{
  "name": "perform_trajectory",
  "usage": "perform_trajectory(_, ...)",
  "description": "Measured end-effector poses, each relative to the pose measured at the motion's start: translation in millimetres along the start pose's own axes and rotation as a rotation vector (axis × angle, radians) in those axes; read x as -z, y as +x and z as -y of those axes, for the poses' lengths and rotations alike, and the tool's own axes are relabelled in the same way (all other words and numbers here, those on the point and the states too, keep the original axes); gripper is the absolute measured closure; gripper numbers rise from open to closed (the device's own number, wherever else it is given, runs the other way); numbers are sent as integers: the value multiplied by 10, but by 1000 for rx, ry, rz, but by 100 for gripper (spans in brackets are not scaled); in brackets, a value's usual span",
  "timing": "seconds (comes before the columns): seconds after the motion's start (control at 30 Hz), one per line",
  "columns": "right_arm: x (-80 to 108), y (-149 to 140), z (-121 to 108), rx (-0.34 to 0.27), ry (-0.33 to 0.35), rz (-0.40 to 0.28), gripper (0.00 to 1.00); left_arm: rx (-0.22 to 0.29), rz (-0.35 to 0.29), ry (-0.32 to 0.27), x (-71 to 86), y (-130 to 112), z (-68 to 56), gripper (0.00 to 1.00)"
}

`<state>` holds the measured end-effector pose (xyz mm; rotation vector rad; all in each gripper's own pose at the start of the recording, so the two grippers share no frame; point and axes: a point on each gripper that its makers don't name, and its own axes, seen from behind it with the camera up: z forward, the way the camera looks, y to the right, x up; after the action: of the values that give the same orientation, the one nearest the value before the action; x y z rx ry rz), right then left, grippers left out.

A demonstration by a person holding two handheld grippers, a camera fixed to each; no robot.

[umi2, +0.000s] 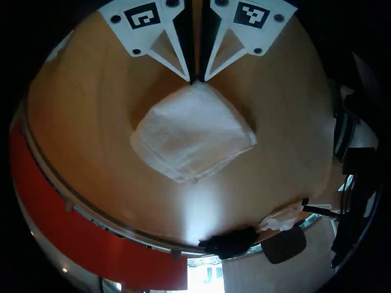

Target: Fold towel

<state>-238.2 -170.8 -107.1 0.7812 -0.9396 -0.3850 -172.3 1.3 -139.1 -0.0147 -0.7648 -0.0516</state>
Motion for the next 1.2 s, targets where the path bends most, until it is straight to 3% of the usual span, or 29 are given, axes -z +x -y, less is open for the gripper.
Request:
perform_trajectory(0.5, 179, 434, -116, 24, -29, -82, 95, -7, -19, -15, 26, 52, -35, 2)
perform_trajectory(1.2, 653, 1387, -226, 111, -45, -231, 95, -30, -41, -47, 59, 168, -91, 2)
